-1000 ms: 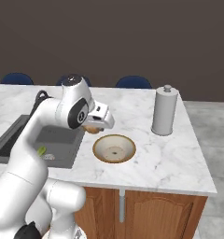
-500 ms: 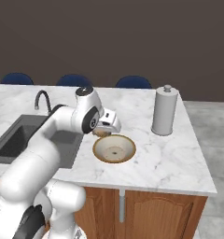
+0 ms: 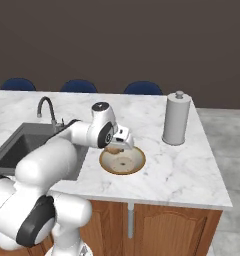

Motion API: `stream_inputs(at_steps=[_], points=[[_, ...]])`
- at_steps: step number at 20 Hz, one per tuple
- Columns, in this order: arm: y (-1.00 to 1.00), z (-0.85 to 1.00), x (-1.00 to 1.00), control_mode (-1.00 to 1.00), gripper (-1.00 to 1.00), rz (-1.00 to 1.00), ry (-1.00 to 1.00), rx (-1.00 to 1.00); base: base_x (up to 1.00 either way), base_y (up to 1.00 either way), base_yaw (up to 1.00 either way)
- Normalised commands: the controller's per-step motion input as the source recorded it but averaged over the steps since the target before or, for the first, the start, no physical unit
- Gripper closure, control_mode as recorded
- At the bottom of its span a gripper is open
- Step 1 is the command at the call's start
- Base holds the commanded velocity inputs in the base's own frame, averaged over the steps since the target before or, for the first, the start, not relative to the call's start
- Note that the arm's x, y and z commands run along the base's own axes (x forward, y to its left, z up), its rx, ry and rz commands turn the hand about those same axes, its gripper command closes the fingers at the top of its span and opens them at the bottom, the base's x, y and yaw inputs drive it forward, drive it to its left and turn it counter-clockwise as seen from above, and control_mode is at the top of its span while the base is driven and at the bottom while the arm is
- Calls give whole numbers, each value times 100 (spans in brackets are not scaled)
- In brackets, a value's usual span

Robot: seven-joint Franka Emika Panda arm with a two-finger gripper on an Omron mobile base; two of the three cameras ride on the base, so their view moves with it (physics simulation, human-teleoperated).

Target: Pick the onions from the cabinet and place them in one bowl. Pick the mango from the sink and place it in the other bowl.

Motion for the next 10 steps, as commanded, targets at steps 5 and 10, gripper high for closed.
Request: stream_inputs(at_steps=[5, 10], points=[[-11, -41, 23, -100, 100, 0, -1, 0, 0, 0, 0], [0, -34, 25, -100, 100, 0, -2, 0, 0, 0, 0]])
